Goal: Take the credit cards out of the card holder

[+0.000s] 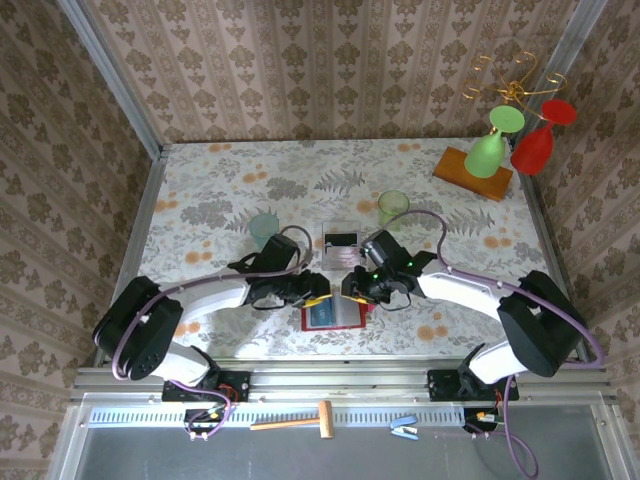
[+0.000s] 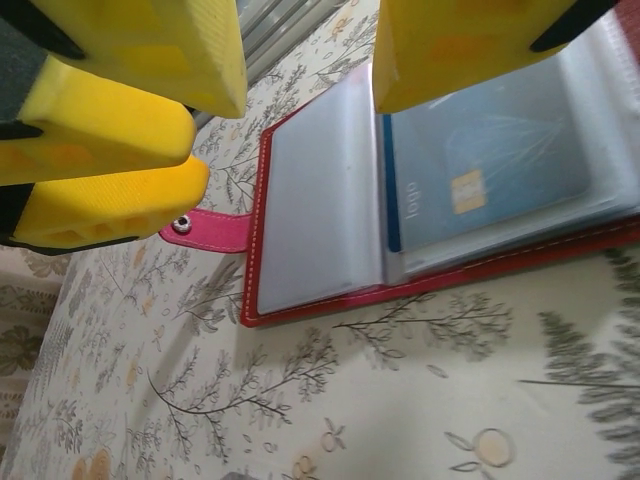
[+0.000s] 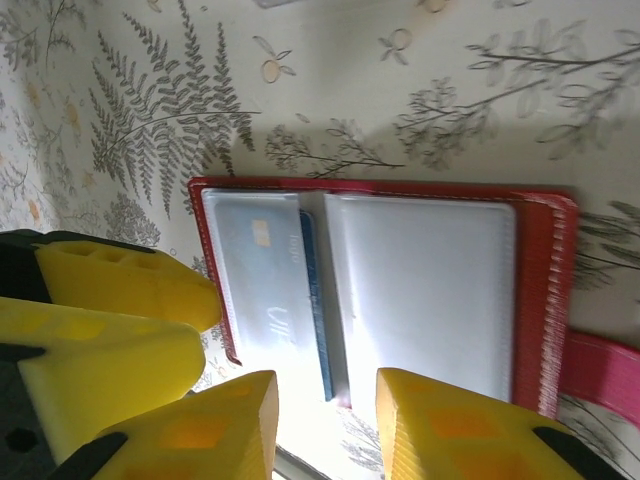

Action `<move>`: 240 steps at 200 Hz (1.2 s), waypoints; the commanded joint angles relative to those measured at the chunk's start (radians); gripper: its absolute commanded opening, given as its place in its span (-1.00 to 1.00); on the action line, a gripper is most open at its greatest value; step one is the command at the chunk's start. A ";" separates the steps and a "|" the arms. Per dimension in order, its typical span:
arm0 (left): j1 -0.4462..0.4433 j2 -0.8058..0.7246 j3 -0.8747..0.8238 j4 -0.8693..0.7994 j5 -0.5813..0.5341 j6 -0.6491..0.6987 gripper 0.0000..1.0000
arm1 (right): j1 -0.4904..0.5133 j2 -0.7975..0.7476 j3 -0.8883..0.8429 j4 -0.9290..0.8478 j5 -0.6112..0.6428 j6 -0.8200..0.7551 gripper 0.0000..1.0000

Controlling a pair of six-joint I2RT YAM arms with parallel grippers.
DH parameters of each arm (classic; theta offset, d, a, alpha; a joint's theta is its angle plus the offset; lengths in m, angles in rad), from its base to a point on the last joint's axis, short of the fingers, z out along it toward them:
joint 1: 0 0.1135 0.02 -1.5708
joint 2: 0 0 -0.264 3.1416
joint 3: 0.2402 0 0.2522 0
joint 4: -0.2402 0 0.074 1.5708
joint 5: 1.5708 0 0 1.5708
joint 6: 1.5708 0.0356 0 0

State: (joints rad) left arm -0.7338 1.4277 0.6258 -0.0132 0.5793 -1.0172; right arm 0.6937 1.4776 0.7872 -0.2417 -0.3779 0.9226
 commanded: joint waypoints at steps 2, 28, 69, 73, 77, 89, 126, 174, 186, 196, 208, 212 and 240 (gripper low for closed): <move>0.019 -0.048 -0.044 0.007 -0.002 0.015 -0.27 | 0.028 0.050 0.049 0.008 -0.005 0.021 -0.34; 0.032 -0.073 -0.087 0.019 -0.006 0.011 -0.32 | 0.050 0.101 0.078 0.019 -0.012 0.024 -0.37; 0.033 -0.054 -0.134 0.079 0.004 -0.006 -0.47 | 0.068 0.164 0.099 0.044 -0.035 0.030 -0.41; 0.033 -0.054 -0.137 0.085 0.004 -0.009 -0.48 | 0.069 0.167 0.102 0.045 -0.038 0.030 -0.42; 0.035 -0.052 -0.141 0.089 0.005 -0.011 -0.49 | 0.071 0.172 0.102 0.045 -0.040 0.030 -0.42; 0.034 -0.052 -0.149 0.095 0.004 -0.013 -0.54 | 0.074 0.183 0.107 0.046 -0.047 0.028 -0.44; 0.034 -0.056 -0.149 0.071 -0.010 0.002 -0.63 | 0.082 0.206 0.111 0.048 -0.064 0.024 -0.48; 0.034 -0.056 -0.147 0.034 -0.022 0.023 -0.63 | 0.092 0.232 0.119 0.055 -0.076 0.025 -0.48; 0.035 -0.059 -0.143 0.014 -0.031 0.035 -0.63 | 0.092 0.234 0.119 0.055 -0.077 0.025 -0.48; 0.034 -0.061 -0.143 0.001 -0.036 0.042 -0.63 | 0.095 0.235 0.119 0.053 -0.076 0.025 -0.48; 0.036 -0.061 -0.143 -0.010 -0.041 0.048 -0.63 | 0.095 0.236 0.117 0.053 -0.077 0.025 -0.48; 0.036 -0.061 -0.141 -0.012 -0.041 0.049 -0.64 | 0.095 0.236 0.118 0.053 -0.076 0.025 -0.48; 0.035 -0.061 -0.144 -0.016 -0.044 0.051 -0.64 | 0.097 0.240 0.116 0.053 -0.076 0.022 -0.48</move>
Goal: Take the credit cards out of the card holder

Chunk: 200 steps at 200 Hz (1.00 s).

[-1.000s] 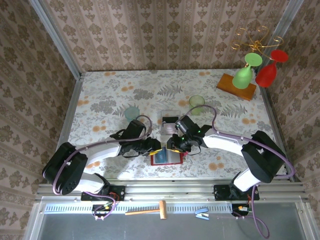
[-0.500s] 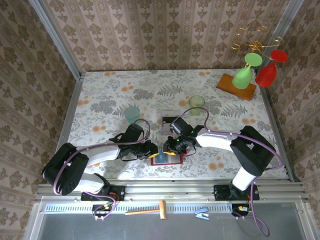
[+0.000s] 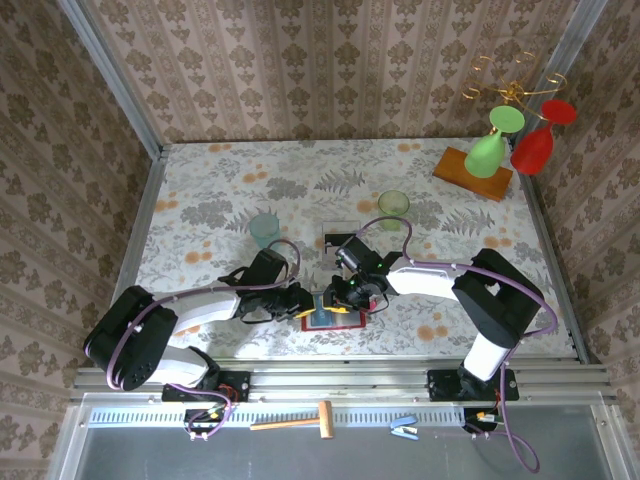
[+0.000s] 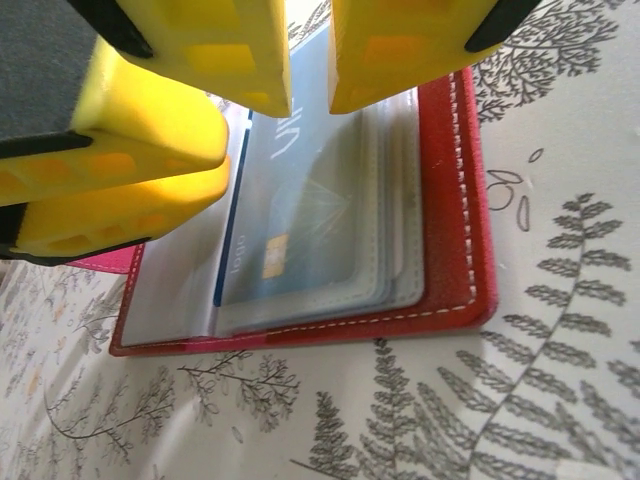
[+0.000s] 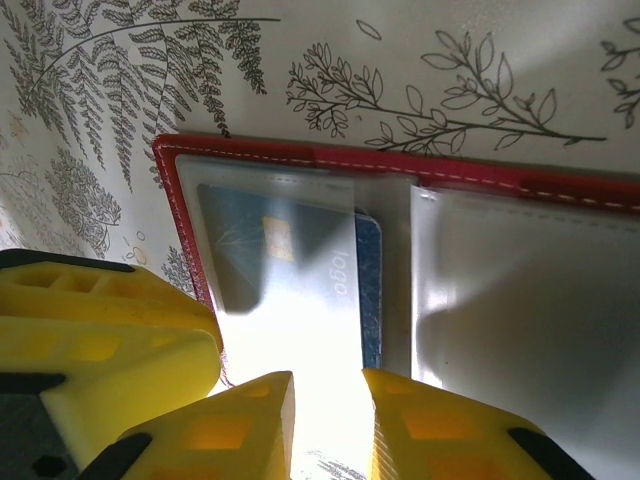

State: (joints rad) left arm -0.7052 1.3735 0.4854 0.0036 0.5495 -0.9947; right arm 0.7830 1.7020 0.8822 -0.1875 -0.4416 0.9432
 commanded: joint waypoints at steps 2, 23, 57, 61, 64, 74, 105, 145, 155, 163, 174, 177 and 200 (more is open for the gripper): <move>0.007 -0.007 -0.004 -0.033 -0.015 0.028 -0.63 | 0.007 0.017 0.021 -0.001 -0.012 0.001 -0.48; 0.006 -0.007 -0.002 -0.035 -0.017 0.030 -0.63 | 0.007 0.022 0.022 0.001 -0.013 0.000 -0.48; 0.006 -0.004 -0.002 -0.044 -0.021 0.037 -0.63 | 0.006 0.022 0.021 -0.001 -0.011 -0.003 -0.48; 0.007 -0.002 -0.001 -0.046 -0.021 0.039 -0.63 | 0.007 0.023 0.021 -0.001 -0.011 -0.004 -0.48; 0.007 -0.003 0.000 -0.049 -0.022 0.039 -0.63 | 0.007 0.024 0.021 -0.002 -0.012 -0.005 -0.48; 0.007 -0.003 0.001 -0.054 -0.024 0.043 -0.63 | 0.007 0.027 0.021 -0.002 -0.012 -0.004 -0.48; 0.007 -0.002 0.004 -0.064 -0.024 0.046 -0.63 | 0.006 0.032 0.022 -0.018 -0.005 -0.018 -0.47; 0.007 0.002 0.007 -0.077 -0.024 0.055 -0.63 | 0.007 0.027 0.027 -0.058 0.024 -0.036 -0.46; 0.006 0.004 0.008 -0.081 -0.024 0.059 -0.63 | 0.007 0.024 0.030 -0.072 0.033 -0.044 -0.46; 0.007 0.005 0.009 -0.083 -0.025 0.059 -0.63 | 0.007 0.022 0.031 -0.082 0.040 -0.048 -0.46; 0.007 0.005 0.008 -0.087 -0.023 0.060 -0.63 | 0.007 0.021 0.034 -0.094 0.048 -0.056 -0.46; 0.006 0.005 0.009 -0.089 -0.025 0.060 -0.63 | 0.007 0.021 0.035 -0.097 0.050 -0.057 -0.46; 0.006 0.006 0.011 -0.096 -0.028 0.062 -0.63 | 0.005 0.021 0.045 -0.118 0.056 -0.070 -0.45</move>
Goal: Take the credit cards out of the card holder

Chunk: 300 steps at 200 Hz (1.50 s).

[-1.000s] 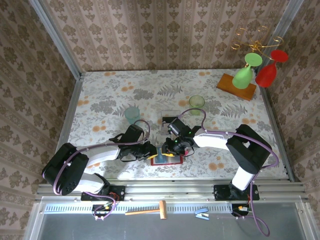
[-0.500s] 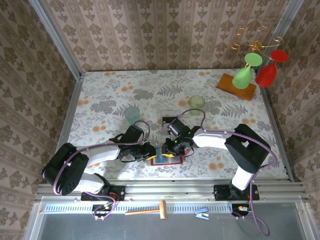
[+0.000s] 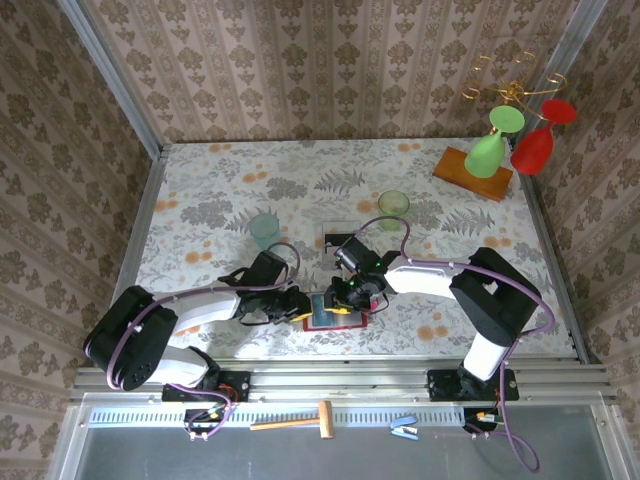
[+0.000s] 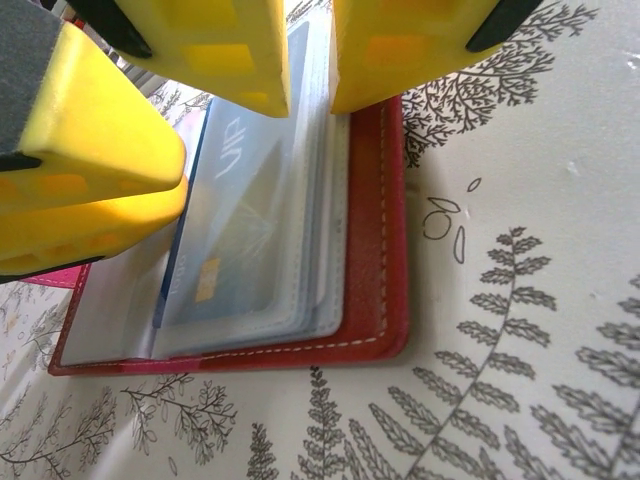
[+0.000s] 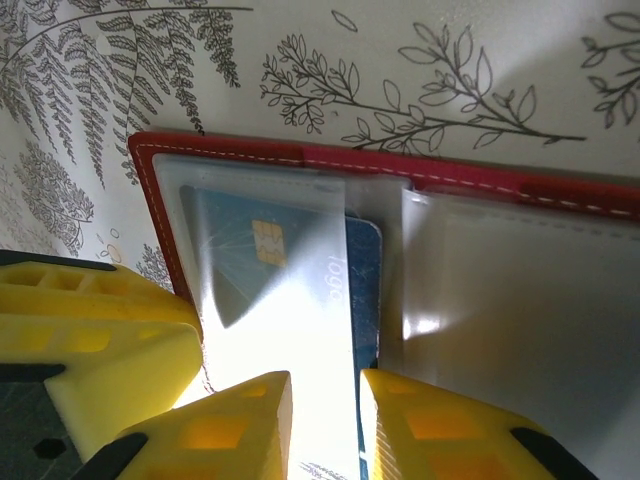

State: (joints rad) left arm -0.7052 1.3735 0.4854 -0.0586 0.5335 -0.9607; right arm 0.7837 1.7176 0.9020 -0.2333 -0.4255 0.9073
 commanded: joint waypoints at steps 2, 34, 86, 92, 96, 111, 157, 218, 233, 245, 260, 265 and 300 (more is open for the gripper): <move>0.007 0.006 0.012 -0.033 -0.012 0.029 -0.63 | 0.003 0.004 0.027 -0.073 0.040 -0.034 -0.45; 0.006 0.015 0.018 -0.040 -0.012 0.035 -0.63 | 0.005 -0.003 0.037 -0.092 0.048 -0.045 -0.45; 0.007 0.033 0.021 -0.040 -0.012 0.040 -0.63 | 0.003 -0.018 0.042 -0.116 0.059 -0.054 -0.44; 0.008 0.033 0.023 -0.043 -0.012 0.042 -0.63 | 0.003 -0.018 0.043 -0.118 0.060 -0.057 -0.44; 0.008 0.033 0.024 -0.048 -0.014 0.043 -0.63 | 0.003 -0.020 0.045 -0.119 0.060 -0.057 -0.44; 0.008 0.032 0.030 -0.065 -0.021 0.049 -0.63 | 0.002 -0.022 0.050 -0.129 0.063 -0.061 -0.44; 0.013 0.017 0.034 -0.087 -0.029 0.059 -0.63 | -0.002 -0.034 0.061 -0.165 0.086 -0.077 -0.44; 0.016 -0.022 0.095 -0.120 -0.026 0.060 -0.63 | -0.008 -0.061 0.059 -0.168 0.090 -0.077 -0.44; 0.011 -0.022 0.108 -0.120 -0.020 0.056 -0.63 | -0.009 -0.068 0.053 -0.157 0.083 -0.072 -0.44; 0.005 -0.020 0.117 -0.114 -0.015 0.049 -0.63 | -0.009 -0.072 0.045 -0.139 0.070 -0.064 -0.44; -0.008 -0.013 0.127 -0.106 -0.010 0.043 -0.63 | -0.011 -0.077 0.033 -0.111 0.053 -0.050 -0.44; -0.012 -0.010 0.130 -0.104 -0.010 0.042 -0.63 | -0.012 -0.078 0.030 -0.101 0.047 -0.046 -0.44; -0.034 0.030 0.134 -0.065 -0.002 0.025 -0.64 | -0.015 -0.075 0.006 -0.056 0.020 -0.024 -0.44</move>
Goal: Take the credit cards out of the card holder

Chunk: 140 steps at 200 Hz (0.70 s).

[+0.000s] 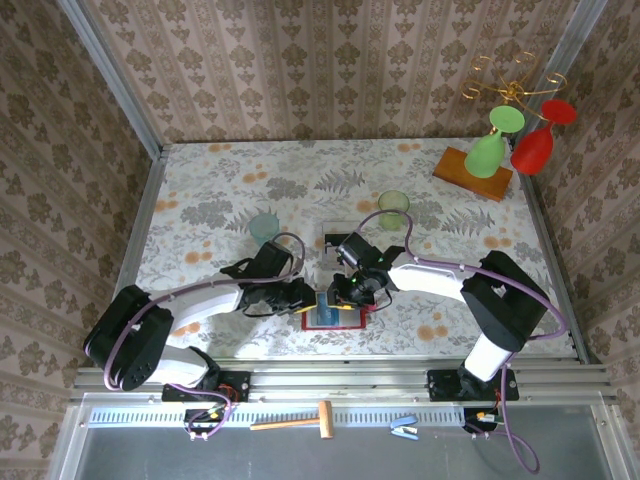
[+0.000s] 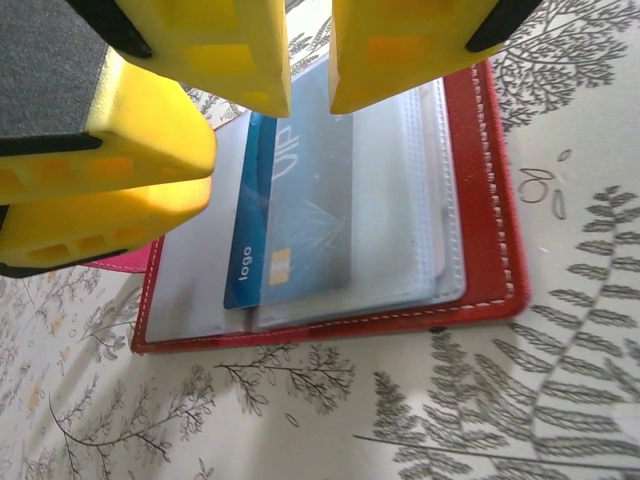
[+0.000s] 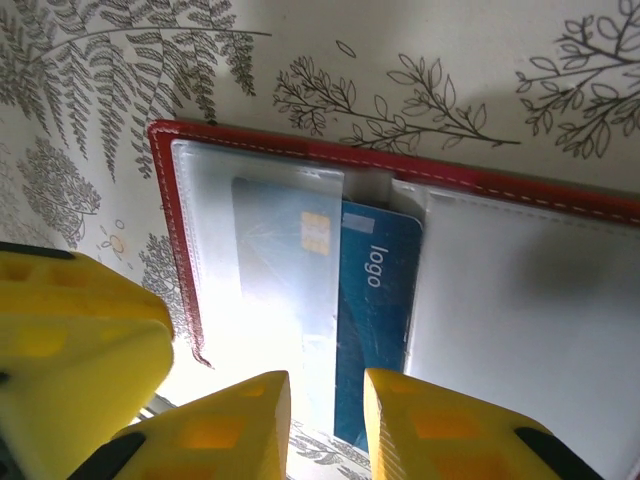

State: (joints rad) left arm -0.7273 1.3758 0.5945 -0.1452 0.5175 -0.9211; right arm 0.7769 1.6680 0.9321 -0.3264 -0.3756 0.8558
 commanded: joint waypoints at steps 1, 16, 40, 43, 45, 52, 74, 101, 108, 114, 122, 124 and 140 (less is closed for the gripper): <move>-0.014 0.029 0.025 0.023 0.014 -0.015 -0.64 | -0.007 -0.025 -0.025 0.038 -0.029 0.027 -0.44; -0.018 0.043 0.025 0.035 0.016 -0.019 -0.64 | -0.010 -0.024 -0.036 0.059 -0.044 0.035 -0.44; -0.024 0.060 0.024 0.041 0.015 -0.017 -0.65 | -0.012 -0.020 -0.049 0.080 -0.059 0.043 -0.44; -0.024 0.061 0.022 0.042 0.014 -0.016 -0.65 | -0.011 -0.020 -0.050 0.082 -0.059 0.044 -0.44; -0.023 0.063 0.022 0.041 0.014 -0.016 -0.65 | -0.011 -0.019 -0.051 0.084 -0.059 0.044 -0.44; -0.024 0.066 0.018 0.042 0.013 -0.015 -0.65 | -0.011 -0.016 -0.054 0.089 -0.061 0.046 -0.44; -0.024 0.073 0.007 0.042 0.009 -0.012 -0.65 | -0.014 -0.010 -0.062 0.096 -0.063 0.049 -0.44; -0.022 0.076 0.003 0.050 0.009 -0.015 -0.65 | -0.015 -0.018 -0.062 0.068 -0.036 0.037 -0.44; -0.022 0.075 0.006 0.050 0.010 -0.016 -0.65 | -0.017 -0.022 -0.067 0.066 -0.033 0.035 -0.44; -0.022 0.075 0.010 0.050 0.013 -0.015 -0.65 | -0.018 -0.026 -0.070 0.066 -0.030 0.035 -0.44; -0.022 0.075 0.015 0.050 0.015 -0.015 -0.65 | -0.024 -0.032 -0.076 0.071 -0.032 0.037 -0.44; -0.022 0.075 0.016 0.050 0.016 -0.015 -0.65 | -0.025 -0.034 -0.077 0.073 -0.032 0.037 -0.44; -0.021 0.077 0.028 0.043 0.017 -0.010 -0.65 | -0.034 -0.042 -0.089 0.088 -0.041 0.040 -0.44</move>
State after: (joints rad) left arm -0.7456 1.4429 0.5961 -0.1036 0.5205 -0.9276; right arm 0.7586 1.6627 0.8696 -0.2417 -0.4191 0.8932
